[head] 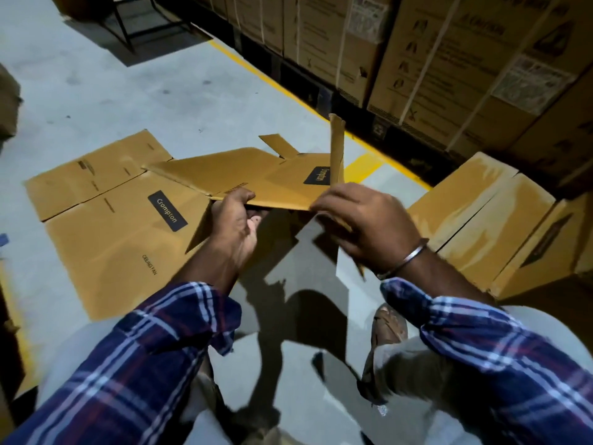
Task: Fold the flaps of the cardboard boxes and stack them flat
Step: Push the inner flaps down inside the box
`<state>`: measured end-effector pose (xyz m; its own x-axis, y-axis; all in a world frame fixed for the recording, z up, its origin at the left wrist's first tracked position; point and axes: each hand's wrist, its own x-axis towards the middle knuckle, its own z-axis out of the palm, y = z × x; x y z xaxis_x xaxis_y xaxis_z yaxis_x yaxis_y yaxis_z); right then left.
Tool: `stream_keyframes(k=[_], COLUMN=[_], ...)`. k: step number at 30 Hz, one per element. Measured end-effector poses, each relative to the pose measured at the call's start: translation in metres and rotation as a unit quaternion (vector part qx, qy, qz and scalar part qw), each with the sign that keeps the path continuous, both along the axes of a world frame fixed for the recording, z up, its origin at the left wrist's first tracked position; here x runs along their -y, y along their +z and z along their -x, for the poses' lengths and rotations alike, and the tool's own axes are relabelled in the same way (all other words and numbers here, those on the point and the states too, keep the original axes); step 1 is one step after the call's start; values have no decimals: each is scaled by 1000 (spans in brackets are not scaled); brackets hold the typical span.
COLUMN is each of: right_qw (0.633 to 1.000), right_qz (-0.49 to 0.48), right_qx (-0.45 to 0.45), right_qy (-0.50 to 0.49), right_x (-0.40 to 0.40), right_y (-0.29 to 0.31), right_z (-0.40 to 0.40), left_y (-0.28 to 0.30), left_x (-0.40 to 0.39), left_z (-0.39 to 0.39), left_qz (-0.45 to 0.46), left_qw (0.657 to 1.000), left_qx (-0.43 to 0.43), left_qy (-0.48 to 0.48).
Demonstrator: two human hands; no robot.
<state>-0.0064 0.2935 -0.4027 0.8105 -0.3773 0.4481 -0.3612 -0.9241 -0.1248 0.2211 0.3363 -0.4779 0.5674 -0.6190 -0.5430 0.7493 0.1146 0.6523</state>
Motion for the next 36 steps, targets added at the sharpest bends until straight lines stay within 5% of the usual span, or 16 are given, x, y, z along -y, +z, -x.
stream_keyframes(k=[3, 8, 11, 15, 19, 26, 29, 32, 36], right_qw=[991, 919, 888, 876, 891, 898, 892, 904, 937], right_qz=[33, 9, -84, -160, -112, -72, -87, -78, -71], right_qx=[-117, -327, -329, -352, -371, -390, -407, -384, -268], right_qy=[58, -220, -311, -287, -234, -192, -179, -168, -214], right_x=[-10, -7, -3, 8, 4, 7, 7, 7, 14], right_y=[-17, -24, -11, -11, -15, -20, -27, -21, 4], right_z=[-24, -21, -10, -4, -11, -12, -12, -13, -9], left_y=[5, 1, 2, 6, 6, 1, -4, -1, 6], left_x=[-2, 0, 1, -2, -13, -19, -22, -29, -30], left_z=[15, 22, 18, 14, -13, -48, -46, -49, -58], left_qz=[-18, -22, -29, -30, -29, -170, -200, -149, -82], left_qw=[998, 997, 998, 999, 999, 974, 965, 984, 989], left_qx=[58, 60, 49, 4, -27, 152, 167, 97, 120], left_qy=[-36, -37, -25, -33, -11, 1, 2, 11, 41])
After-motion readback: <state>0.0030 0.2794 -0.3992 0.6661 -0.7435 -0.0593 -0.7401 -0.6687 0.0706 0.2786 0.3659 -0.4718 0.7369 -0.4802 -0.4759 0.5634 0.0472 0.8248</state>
